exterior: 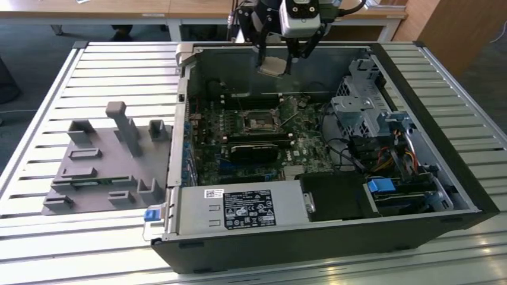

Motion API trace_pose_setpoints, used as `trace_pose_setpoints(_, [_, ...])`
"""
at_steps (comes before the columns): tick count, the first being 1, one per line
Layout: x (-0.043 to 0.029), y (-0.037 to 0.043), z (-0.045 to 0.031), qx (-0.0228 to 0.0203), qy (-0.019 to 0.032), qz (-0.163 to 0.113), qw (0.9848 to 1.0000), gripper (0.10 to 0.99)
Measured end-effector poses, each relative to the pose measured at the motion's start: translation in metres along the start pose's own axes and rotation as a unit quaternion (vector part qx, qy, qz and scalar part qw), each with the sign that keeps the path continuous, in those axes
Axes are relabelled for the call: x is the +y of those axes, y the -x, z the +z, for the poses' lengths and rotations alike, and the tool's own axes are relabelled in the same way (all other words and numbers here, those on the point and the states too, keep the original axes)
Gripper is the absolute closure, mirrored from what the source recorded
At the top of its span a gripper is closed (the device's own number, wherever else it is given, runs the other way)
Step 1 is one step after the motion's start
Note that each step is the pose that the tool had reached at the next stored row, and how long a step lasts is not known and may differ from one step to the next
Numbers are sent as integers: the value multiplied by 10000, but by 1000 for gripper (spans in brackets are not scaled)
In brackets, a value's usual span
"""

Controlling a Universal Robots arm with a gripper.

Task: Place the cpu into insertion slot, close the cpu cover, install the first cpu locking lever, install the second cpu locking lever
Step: 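Place the cpu into insertion slot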

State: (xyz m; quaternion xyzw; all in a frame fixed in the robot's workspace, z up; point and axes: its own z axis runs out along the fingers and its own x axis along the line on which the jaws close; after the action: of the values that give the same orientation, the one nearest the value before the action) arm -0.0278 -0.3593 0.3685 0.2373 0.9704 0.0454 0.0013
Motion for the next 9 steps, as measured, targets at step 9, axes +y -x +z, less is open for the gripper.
trace_pose_setpoints(9, [0,-2,4,-32,3,341,9994,549])
